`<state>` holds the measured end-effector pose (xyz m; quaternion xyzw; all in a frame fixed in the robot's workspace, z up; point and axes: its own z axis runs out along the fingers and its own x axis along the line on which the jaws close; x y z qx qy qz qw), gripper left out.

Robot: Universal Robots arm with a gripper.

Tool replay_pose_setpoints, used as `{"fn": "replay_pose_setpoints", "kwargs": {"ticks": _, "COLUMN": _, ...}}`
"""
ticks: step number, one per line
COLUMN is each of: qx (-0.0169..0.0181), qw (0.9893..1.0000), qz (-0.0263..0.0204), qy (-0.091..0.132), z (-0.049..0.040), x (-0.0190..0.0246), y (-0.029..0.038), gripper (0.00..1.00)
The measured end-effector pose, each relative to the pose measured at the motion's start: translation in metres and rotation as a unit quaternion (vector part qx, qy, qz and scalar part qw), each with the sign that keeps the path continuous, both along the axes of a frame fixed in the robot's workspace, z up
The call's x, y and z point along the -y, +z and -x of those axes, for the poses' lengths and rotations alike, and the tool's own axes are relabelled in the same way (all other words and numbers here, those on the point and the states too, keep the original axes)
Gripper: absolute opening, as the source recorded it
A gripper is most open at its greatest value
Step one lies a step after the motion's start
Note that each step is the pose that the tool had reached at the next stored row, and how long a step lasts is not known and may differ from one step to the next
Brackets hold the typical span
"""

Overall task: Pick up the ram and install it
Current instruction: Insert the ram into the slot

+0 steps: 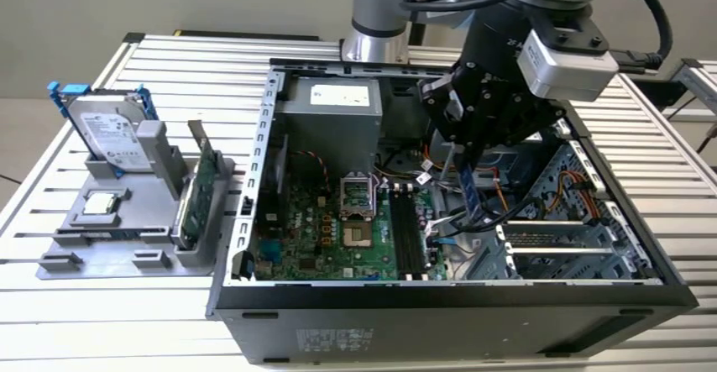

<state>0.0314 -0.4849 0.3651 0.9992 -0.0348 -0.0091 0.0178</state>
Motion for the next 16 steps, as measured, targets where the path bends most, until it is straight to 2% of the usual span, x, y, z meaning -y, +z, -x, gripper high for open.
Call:
{"fn": "replay_pose_setpoints", "kwargs": {"ticks": 8, "qx": 0.0000, "qw": 1.0000, "qz": 0.0000, "qy": 0.000, "z": -0.0033, "x": -0.0055, "y": -0.0036, "gripper": 0.00}}
{"fn": "replay_pose_setpoints", "kwargs": {"ticks": 16, "qx": 0.0000, "qw": 1.0000, "qz": 0.0001, "qy": 0.000, "z": -0.0040, "x": -0.0081, "y": -0.0102, "gripper": 0.00}}
